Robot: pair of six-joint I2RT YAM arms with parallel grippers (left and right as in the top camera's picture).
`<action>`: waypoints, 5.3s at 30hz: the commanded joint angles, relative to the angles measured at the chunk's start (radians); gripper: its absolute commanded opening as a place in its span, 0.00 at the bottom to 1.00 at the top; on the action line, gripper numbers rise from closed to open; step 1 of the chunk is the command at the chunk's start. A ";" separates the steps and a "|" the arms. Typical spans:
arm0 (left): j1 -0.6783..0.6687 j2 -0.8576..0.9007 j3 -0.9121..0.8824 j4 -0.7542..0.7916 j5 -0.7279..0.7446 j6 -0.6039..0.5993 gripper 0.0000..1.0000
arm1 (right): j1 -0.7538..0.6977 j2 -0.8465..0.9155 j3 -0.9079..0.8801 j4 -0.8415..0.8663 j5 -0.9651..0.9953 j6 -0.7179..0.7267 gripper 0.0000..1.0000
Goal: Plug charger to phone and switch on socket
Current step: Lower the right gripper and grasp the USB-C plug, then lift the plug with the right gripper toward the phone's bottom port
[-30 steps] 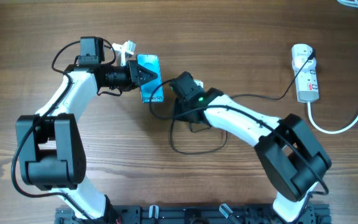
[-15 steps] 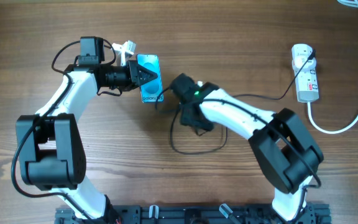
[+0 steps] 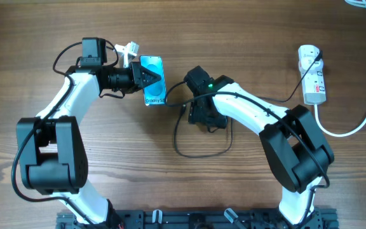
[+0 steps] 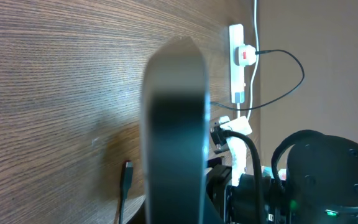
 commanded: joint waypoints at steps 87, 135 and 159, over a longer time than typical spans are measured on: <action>0.098 0.001 0.001 -0.004 0.031 -0.002 0.04 | 0.023 -0.057 0.064 0.043 -0.556 -0.705 0.04; 0.098 0.001 0.000 -0.008 -0.021 -0.003 0.04 | 0.244 -0.154 0.050 0.294 -0.355 -0.541 0.04; 0.098 0.001 0.000 0.001 0.211 0.072 0.04 | 0.147 -0.154 0.050 0.382 -0.434 -0.421 0.04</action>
